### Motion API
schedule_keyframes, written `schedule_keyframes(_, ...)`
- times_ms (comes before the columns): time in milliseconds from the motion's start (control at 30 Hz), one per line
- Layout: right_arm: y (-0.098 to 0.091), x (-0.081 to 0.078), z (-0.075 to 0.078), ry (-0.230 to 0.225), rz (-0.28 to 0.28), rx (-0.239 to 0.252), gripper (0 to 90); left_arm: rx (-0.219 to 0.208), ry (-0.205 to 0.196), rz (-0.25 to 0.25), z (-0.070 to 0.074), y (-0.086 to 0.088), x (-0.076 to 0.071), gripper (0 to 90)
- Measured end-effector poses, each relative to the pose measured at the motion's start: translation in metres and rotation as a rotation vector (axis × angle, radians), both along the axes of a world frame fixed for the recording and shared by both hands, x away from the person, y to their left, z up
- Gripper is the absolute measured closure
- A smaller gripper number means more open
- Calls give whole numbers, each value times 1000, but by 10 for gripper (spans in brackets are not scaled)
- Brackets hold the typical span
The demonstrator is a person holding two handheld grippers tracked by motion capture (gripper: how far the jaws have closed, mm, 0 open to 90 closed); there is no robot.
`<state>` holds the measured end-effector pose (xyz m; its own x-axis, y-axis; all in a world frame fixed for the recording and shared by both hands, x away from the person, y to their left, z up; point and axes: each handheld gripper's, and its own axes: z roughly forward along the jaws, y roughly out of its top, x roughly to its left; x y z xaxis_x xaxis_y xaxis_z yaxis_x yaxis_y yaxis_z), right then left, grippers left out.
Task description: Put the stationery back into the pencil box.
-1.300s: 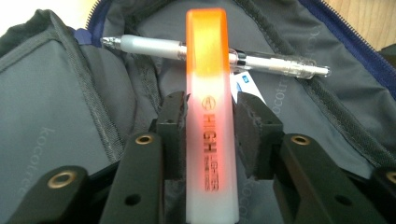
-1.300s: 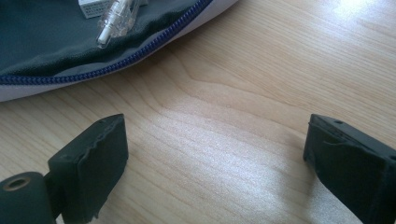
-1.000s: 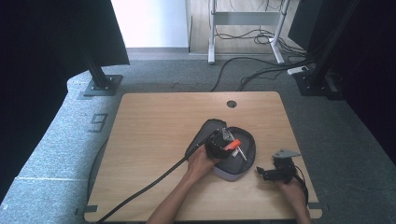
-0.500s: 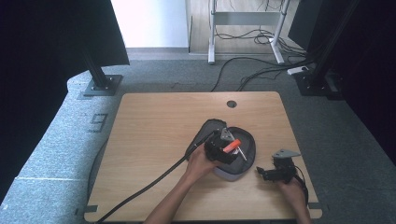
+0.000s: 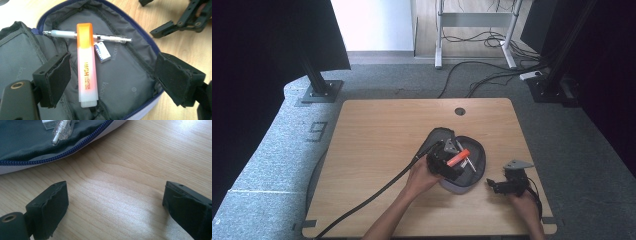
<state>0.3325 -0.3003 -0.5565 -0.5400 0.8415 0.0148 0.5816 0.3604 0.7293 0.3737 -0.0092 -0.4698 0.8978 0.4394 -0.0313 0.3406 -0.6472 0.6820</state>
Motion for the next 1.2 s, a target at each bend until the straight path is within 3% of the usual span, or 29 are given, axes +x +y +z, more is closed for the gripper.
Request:
schedule_keyframes(167,0,0,0,-2,0,0,61,-5,-21,-13,3,5,-5,144)
schedule_keyframes(367,0,0,0,-2,-1,0,61,19,-56,-19,4,16,-8,143)
schedule_keyframes(667,0,0,0,-1,1,-1,61,-4,-59,-1,4,25,-9,145)
schedule_keyframes(733,0,0,0,-2,0,0,61,7,-62,-6,2,25,-10,146)
schedule_keyframes(833,0,0,0,-2,-1,0,61,43,-73,-14,-4,22,-12,153)
schedule_keyframes(867,0,0,0,-1,2,-1,61,72,-79,-23,-7,20,-13,160)
schedule_keyframes(900,0,0,0,-2,0,0,61,128,-84,-38,-17,16,-15,162)
schedule_keyframes(933,0,0,0,-2,0,0,61,128,-84,-38,-17,16,-15,179)
schedule_keyframes(967,0,0,0,-2,1,-1,61,206,-89,-71,-30,11,-18,193)
schedule_keyframes(1000,0,0,0,-2,1,-1,61,206,-89,-71,-30,11,-18,194)
schedule_keyframes(1033,0,0,0,-1,2,-1,61,275,-91,-109,-45,5,-22,194)
schedule_keyframes(1100,0,0,0,-1,2,-1,61,290,-87,-131,-51,3,-24,189)
schedule_keyframes(1133,0,0,0,-1,2,-1,61,303,-108,-136,-55,2,-27,151)
schedule_keyframes(1200,0,0,0,-1,2,-1,61,283,-106,-139,-56,1,-29,182)
